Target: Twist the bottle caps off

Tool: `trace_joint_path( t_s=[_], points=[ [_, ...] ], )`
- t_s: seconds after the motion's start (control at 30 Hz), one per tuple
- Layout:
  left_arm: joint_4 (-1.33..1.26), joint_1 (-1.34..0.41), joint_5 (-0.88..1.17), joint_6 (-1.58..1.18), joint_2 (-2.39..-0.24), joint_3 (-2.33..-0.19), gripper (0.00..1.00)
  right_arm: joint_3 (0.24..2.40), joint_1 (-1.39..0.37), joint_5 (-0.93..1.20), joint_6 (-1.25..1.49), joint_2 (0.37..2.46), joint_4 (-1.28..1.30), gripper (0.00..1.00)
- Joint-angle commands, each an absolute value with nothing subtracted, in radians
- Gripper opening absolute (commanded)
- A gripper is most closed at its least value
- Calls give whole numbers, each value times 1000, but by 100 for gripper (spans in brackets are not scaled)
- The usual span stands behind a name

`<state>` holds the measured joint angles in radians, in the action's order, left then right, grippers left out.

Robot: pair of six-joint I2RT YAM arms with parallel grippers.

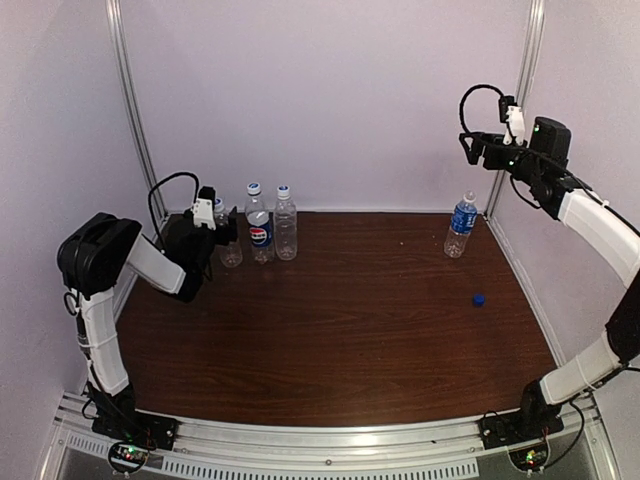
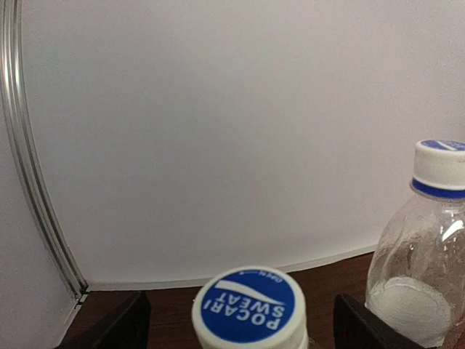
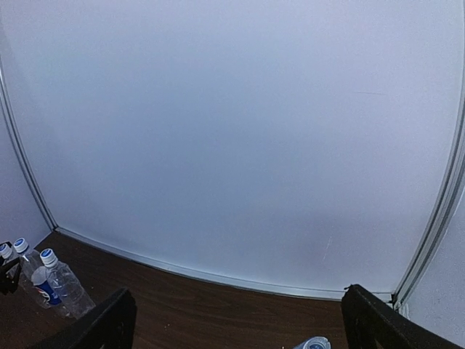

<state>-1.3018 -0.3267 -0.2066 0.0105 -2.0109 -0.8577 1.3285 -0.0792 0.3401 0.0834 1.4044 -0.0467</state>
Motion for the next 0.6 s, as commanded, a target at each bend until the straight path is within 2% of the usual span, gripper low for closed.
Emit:
trace_joint_path(
  t_s=[0.0, 0.17, 0.33, 0.57],
  points=[
    [-1366, -315, -239, 4, -2035, -884, 86, 1318, -87, 337, 78, 1386, -31, 100],
    [-1336, -310, -238, 5, -2035, -894, 76, 1316, -87, 328, 71, 1382, -24, 100],
    [-1340, -310, -235, 5, -2008, -861, 59, 1315, -88, 328, 71, 1378, -22, 100],
    [-1318, -308, -235, 15, -1974, -817, 45, 1313, -88, 334, 74, 1372, -25, 100]
  ],
)
